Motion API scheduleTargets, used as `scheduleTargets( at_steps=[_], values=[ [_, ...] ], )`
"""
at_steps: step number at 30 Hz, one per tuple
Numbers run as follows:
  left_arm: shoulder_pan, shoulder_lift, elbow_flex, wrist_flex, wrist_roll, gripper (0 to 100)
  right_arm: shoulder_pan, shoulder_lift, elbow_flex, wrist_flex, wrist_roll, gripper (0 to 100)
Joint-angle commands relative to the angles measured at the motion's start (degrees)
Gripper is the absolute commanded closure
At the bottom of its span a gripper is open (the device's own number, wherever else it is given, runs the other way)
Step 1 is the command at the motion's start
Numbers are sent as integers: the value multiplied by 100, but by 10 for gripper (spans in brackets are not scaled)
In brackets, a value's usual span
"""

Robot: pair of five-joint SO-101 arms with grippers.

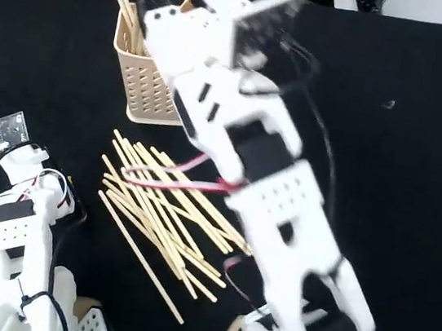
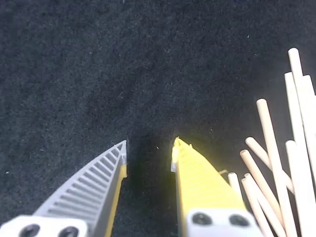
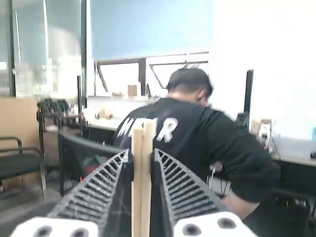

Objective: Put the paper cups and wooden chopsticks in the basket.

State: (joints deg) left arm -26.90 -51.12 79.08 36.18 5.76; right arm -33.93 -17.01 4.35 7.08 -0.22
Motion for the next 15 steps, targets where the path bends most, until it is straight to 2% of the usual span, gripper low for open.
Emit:
scheduleTargets(
  at_steps=[1, 7, 12, 15],
  values=[
    [40, -123, -40, 0, -53, 848, 158, 576, -743, -149, -26, 987],
    [48, -123, -40, 9, -53, 848, 308, 1288, -1077, -88, -26, 987],
    [48, -132, -40, 18, -53, 848, 185, 1420, -1165, 1178, -26, 981],
    [48, -132, -40, 18, -53, 848, 114, 1367, -1279, 1987, -26, 897]
  ],
)
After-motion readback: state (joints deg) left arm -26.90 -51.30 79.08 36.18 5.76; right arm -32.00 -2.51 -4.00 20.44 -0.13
